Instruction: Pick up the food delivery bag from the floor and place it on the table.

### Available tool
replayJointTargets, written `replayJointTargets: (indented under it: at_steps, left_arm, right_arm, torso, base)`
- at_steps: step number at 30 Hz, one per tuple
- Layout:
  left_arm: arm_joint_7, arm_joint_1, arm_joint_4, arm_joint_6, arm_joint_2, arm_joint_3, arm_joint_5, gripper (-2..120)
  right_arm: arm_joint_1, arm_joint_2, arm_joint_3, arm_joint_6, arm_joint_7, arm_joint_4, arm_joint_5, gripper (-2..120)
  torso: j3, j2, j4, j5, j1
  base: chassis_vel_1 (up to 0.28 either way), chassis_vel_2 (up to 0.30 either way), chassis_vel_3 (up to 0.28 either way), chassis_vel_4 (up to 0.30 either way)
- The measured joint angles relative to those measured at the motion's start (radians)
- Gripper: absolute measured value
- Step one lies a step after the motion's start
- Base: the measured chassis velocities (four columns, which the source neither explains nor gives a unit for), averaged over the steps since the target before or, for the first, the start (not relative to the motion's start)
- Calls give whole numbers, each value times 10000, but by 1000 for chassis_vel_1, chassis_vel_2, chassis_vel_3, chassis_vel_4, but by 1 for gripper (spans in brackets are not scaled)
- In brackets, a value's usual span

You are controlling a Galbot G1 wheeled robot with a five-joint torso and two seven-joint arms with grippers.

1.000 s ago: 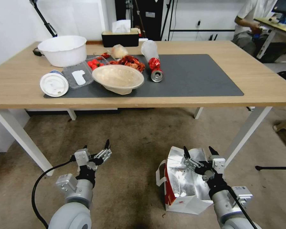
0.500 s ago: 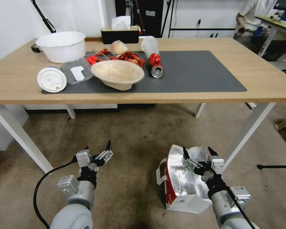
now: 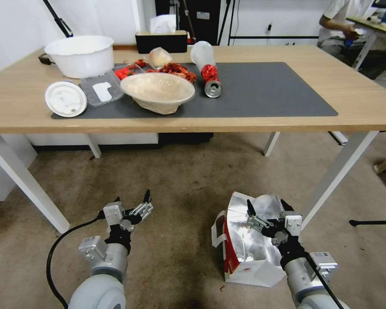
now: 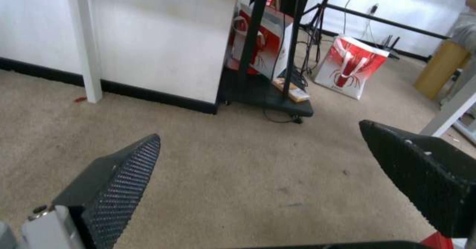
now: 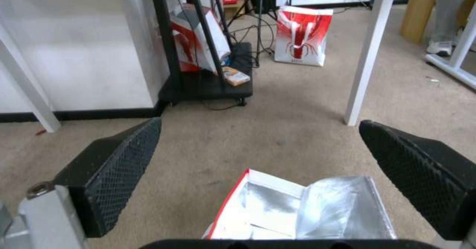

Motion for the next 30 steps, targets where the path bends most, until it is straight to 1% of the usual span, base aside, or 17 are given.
replayJointTargets:
  at_steps: [1,9,13,16,17,24,25,28,30]
  left_arm:
    - [0,0,0,0,0,0,0,100]
    - [5,-10,39,-27,3,12,17,100]
    - [5,-14,42,-27,15,12,14,100]
    - [5,-32,45,-27,28,4,5,100]
    - [5,-32,45,-27,28,4,5,100]
    - [5,-21,53,-46,34,-8,4,100]
    - [5,-21,53,-46,34,-8,4,100]
    - [4,-35,82,-57,25,-8,4,100]
    - [3,-42,87,-61,24,-8,4,100]
  right_arm:
    - [0,0,0,0,0,0,0,100]
    - [-15,3,17,0,-38,17,1,100]
    - [-19,13,15,-5,-36,37,1,100]
    - [-24,24,15,-8,-35,37,-6,100]
    - [-24,24,15,-8,-35,37,-6,100]
    - [-24,30,15,-11,-31,23,-11,100]
    - [-24,30,15,-11,-31,23,-11,100]
    - [-18,26,15,-14,-25,6,-12,100]
    - [-14,25,15,-16,-24,1,-11,100]
  torso:
    - [0,0,0,0,0]
    - [-269,-371,0,0,-101]
    - [-344,-470,0,-1,-125]
    - [-470,-634,0,0,-164]
    - [-470,-634,0,0,-164]
    - [-720,-958,0,-1,-236]
    - [-720,-958,0,-1,-236]
    - [-845,-1112,0,0,-264]
    - [-880,-1161,0,-1,-279]
  base:
    - [0,0,0,0]
    - [0,0,0,0]
    - [0,0,0,0]
    - [0,0,0,0]
    - [0,0,0,0]
    - [0,0,0,0]
    - [0,0,0,0]
    - [0,0,0,0]
    - [0,0,0,0]
